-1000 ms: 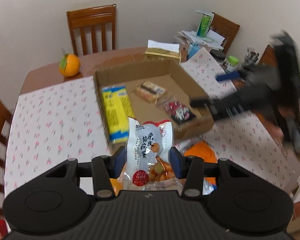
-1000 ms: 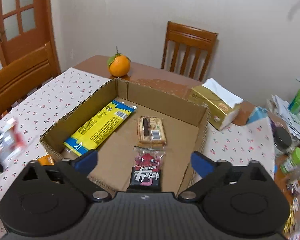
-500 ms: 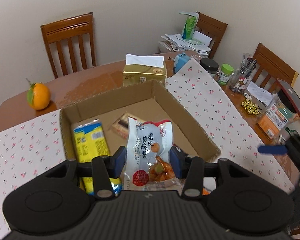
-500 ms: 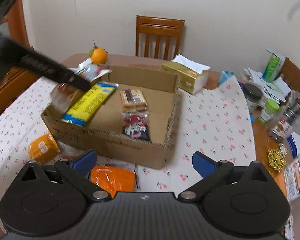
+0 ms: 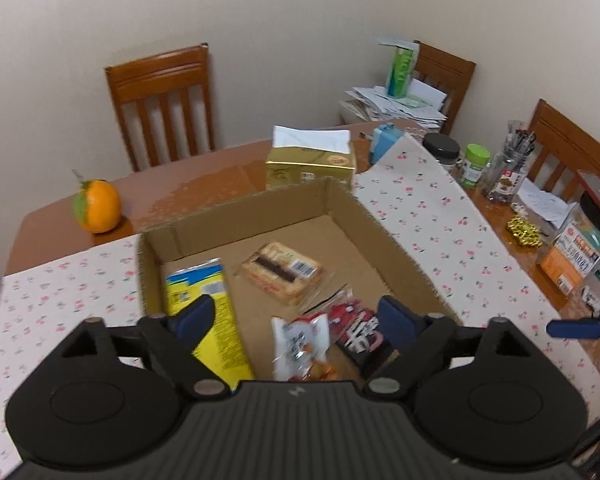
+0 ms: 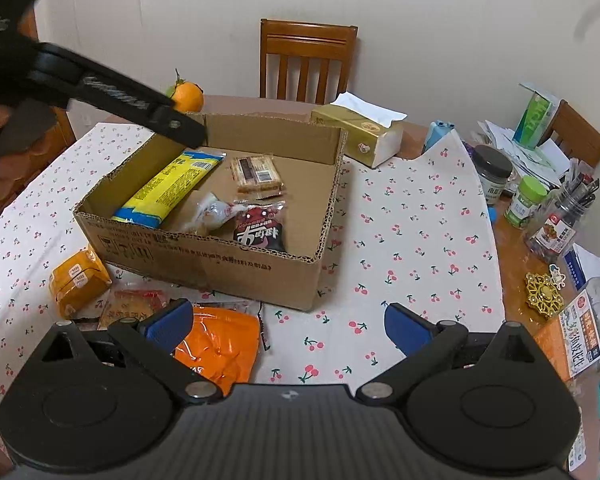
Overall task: Organize snacks
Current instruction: 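Move both tools back toward the remaining snacks beside the box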
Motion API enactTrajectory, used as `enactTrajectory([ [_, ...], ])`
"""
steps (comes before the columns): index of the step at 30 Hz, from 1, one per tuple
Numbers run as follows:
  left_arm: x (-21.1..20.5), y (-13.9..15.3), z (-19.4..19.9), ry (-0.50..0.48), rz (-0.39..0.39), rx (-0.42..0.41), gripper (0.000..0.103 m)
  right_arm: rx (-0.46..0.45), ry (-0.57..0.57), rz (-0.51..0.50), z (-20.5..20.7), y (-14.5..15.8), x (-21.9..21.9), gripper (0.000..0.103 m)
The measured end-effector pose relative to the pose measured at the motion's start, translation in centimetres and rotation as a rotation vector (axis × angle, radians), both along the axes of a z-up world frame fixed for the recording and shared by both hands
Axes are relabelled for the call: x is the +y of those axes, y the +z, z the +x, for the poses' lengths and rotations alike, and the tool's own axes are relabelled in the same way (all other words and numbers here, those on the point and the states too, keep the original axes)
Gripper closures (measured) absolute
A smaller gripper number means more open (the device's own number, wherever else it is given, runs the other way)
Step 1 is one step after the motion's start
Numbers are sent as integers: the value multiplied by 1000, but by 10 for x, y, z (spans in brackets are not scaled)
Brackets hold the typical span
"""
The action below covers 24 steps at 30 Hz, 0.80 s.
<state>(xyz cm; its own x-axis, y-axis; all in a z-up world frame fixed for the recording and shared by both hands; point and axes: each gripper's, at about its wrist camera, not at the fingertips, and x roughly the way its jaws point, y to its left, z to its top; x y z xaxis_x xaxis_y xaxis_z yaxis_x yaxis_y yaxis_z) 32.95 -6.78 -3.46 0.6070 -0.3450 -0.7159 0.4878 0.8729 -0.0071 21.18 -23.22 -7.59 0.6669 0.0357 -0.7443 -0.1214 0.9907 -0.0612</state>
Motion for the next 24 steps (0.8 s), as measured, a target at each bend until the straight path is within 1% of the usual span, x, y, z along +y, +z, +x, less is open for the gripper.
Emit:
enactTrajectory([
  [2, 9, 2, -13, 15, 4, -23, 8, 4, 4, -7, 1, -1, 2, 0],
  [5, 25, 0, -31, 61, 11, -35, 7, 8, 16, -10, 1, -3, 6, 0],
  [8, 38, -8, -48, 105, 23, -23, 6, 22, 28, -17, 0, -7, 10, 0],
  [11, 47, -24, -63, 134, 72, 10, 6, 31, 45, -22, -2, -11, 15, 0],
  [13, 55, -32, -73, 162, 86, 27, 6, 33, 55, -14, -3, -11, 18, 0],
  [19, 76, -47, -100, 211, 86, 59, 6, 48, 58, 14, -4, -17, 24, 0],
  [24, 88, -51, -112, 243, 68, 77, 6, 80, 69, 34, -6, -34, 31, 0],
])
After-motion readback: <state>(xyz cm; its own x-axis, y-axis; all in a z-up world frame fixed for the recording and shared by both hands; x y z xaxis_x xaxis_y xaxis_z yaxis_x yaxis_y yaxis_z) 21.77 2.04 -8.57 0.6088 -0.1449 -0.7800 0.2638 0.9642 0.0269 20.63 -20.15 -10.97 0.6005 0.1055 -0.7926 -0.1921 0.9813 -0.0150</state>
